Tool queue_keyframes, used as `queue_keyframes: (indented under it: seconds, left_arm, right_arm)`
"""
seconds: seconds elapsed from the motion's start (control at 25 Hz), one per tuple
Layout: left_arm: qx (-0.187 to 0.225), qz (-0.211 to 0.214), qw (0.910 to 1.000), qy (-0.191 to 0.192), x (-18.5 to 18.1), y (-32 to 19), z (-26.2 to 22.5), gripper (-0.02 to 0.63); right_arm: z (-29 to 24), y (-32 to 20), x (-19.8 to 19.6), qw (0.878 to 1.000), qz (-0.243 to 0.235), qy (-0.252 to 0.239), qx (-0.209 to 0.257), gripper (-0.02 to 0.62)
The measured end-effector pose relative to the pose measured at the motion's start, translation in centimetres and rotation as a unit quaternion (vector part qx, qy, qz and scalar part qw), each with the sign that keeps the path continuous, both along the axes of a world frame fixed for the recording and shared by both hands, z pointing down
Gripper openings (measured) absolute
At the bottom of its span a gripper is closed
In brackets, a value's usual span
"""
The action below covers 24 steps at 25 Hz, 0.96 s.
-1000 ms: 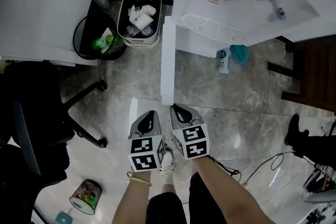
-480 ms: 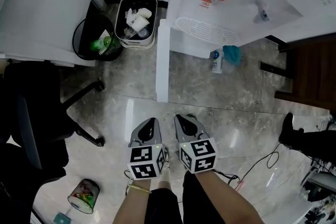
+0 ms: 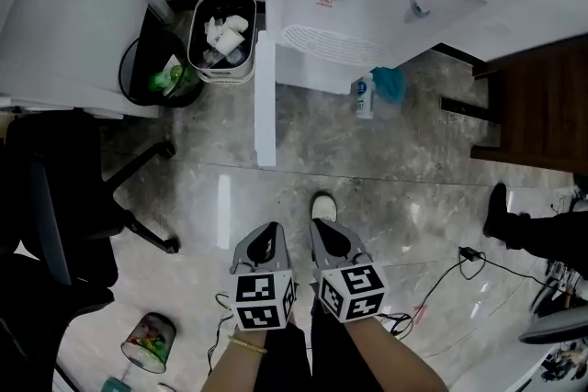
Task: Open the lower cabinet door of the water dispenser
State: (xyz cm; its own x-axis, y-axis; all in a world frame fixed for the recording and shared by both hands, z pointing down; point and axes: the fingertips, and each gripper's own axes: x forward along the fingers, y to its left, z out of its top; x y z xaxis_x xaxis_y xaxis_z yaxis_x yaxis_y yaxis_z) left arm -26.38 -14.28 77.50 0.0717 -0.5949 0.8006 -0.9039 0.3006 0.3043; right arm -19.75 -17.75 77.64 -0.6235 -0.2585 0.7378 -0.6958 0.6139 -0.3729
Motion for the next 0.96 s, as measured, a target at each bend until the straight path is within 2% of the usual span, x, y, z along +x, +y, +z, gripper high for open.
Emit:
queue_keyframes:
  seconds: [0.56, 0.96]
  left_arm:
    - [0.006, 0.019, 0.9998, -0.006, 1.3, -0.6, -0.2, 0.006]
    - [0.006, 0.010, 0.9999, 0.004, 1.3, -0.5, -0.2, 0.006]
  right_arm:
    - [-0.3, -0.9, 0.4, 1.000, 0.007, -0.004, 0.010, -0.006]
    - [-0.1, -0.5, 0.6, 1.000, 0.008, 0.001, 0.008, -0.006]
